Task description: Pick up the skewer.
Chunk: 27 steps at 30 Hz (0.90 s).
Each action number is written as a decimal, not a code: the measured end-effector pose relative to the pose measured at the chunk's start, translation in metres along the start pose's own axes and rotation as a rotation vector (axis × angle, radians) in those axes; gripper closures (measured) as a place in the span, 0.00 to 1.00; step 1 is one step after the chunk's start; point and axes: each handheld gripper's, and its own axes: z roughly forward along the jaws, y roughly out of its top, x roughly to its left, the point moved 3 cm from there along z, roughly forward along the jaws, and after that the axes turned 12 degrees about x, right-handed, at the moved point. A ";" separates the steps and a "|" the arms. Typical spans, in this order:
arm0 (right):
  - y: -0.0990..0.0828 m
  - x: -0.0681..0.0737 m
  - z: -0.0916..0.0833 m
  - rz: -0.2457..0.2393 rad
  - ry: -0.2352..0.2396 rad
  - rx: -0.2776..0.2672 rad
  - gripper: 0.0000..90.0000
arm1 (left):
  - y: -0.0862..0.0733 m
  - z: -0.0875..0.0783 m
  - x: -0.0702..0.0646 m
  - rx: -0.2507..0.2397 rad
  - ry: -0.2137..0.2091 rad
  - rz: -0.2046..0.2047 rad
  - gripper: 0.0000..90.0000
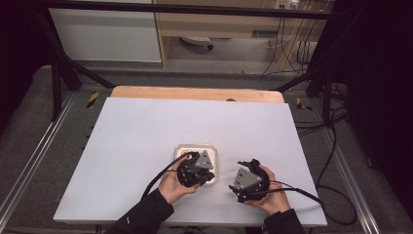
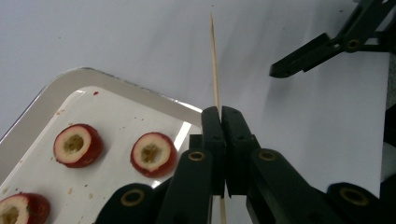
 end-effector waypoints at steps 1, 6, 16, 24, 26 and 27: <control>0.001 0.001 0.001 -0.026 -0.010 -0.001 0.27 | 0.002 0.001 -0.002 0.002 -0.001 0.006 0.98; 0.001 0.004 0.005 -0.139 -0.034 0.000 0.40 | 0.009 0.005 -0.007 0.009 -0.008 0.014 0.98; -0.002 0.008 0.008 -0.301 -0.072 0.012 0.63 | 0.018 0.010 -0.013 0.021 -0.026 0.032 0.98; -0.003 0.010 0.010 -0.349 -0.081 0.009 0.82 | 0.019 0.013 -0.015 0.032 -0.037 0.044 0.98; -0.003 0.011 0.010 -0.365 -0.077 0.012 0.85 | 0.018 0.013 -0.015 0.033 -0.041 0.045 0.98; -0.003 0.011 0.010 -0.365 -0.077 0.012 0.85 | 0.018 0.013 -0.015 0.033 -0.042 0.045 0.98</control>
